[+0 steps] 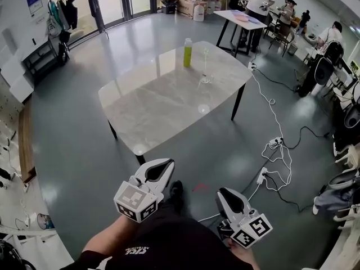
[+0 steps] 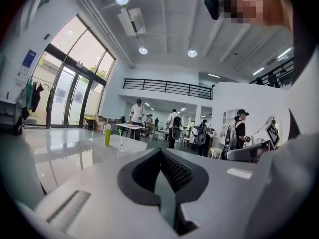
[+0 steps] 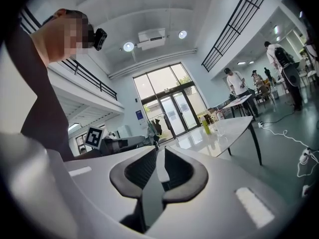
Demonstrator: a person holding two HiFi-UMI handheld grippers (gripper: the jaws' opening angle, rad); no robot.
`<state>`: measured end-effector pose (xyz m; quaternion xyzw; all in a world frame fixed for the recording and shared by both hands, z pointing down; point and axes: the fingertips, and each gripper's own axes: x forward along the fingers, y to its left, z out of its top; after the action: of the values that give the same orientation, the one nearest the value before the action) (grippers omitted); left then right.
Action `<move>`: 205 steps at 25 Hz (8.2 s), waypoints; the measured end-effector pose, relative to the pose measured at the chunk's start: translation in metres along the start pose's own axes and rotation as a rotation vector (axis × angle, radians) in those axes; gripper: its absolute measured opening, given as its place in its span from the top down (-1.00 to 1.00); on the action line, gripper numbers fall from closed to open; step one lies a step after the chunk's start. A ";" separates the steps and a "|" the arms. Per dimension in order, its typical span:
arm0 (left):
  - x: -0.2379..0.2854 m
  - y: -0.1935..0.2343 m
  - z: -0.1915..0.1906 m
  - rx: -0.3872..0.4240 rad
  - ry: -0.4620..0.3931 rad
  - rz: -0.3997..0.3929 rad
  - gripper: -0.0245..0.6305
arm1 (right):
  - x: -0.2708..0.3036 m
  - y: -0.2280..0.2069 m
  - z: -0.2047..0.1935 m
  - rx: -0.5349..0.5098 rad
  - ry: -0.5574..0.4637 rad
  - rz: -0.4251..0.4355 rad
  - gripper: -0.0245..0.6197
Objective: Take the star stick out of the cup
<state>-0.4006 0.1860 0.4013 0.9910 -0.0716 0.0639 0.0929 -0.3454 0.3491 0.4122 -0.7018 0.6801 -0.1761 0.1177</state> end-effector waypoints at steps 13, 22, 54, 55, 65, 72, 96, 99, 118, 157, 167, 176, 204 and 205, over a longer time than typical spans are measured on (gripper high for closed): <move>0.123 0.075 0.040 0.014 -0.010 -0.070 0.92 | 0.136 -0.099 0.070 0.050 -0.002 0.019 0.71; 0.168 0.114 0.050 -0.002 -0.006 -0.032 0.92 | 0.179 -0.137 0.081 0.094 0.033 0.042 0.72; 0.472 0.122 0.082 -0.121 0.005 0.340 0.92 | 0.238 -0.453 0.187 0.202 0.198 0.382 0.80; 0.479 0.129 0.082 -0.124 0.003 0.347 0.92 | 0.245 -0.458 0.189 0.196 0.204 0.392 0.80; 0.538 0.211 0.095 -0.131 -0.039 0.404 0.92 | 0.343 -0.503 0.236 0.121 0.251 0.421 0.80; 0.573 0.259 0.088 -0.107 0.005 0.380 0.90 | 0.410 -0.515 0.251 0.126 0.275 0.438 0.80; 0.664 0.348 -0.025 -0.106 0.215 0.459 0.40 | 0.457 -0.575 0.246 0.094 0.473 0.506 0.83; 0.669 0.355 -0.041 -0.119 0.250 0.446 0.40 | 0.456 -0.579 0.247 0.093 0.473 0.482 0.83; 0.680 0.369 -0.083 -0.094 0.390 0.422 0.80 | 0.448 -0.589 0.251 0.114 0.448 0.394 0.83; 0.640 0.306 0.083 -0.045 0.087 0.515 0.86 | 0.446 -0.601 0.255 0.197 0.407 0.487 0.86; 0.580 0.329 0.030 -0.116 0.171 0.610 0.86 | 0.463 -0.557 0.223 0.206 0.488 0.545 0.87; 0.563 0.351 -0.037 -0.170 0.279 0.586 0.86 | 0.469 -0.530 0.206 0.188 0.529 0.523 0.87; 0.598 0.391 -0.150 -0.303 0.502 0.484 0.86 | 0.462 -0.557 0.201 0.195 0.523 0.365 0.88; 0.599 0.392 -0.153 -0.305 0.508 0.484 0.86 | 0.461 -0.559 0.201 0.195 0.524 0.361 0.88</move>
<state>0.1100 -0.2435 0.7034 0.8728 -0.2868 0.3161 0.2366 0.2524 -0.0991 0.4956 -0.4862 0.7806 -0.3912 0.0346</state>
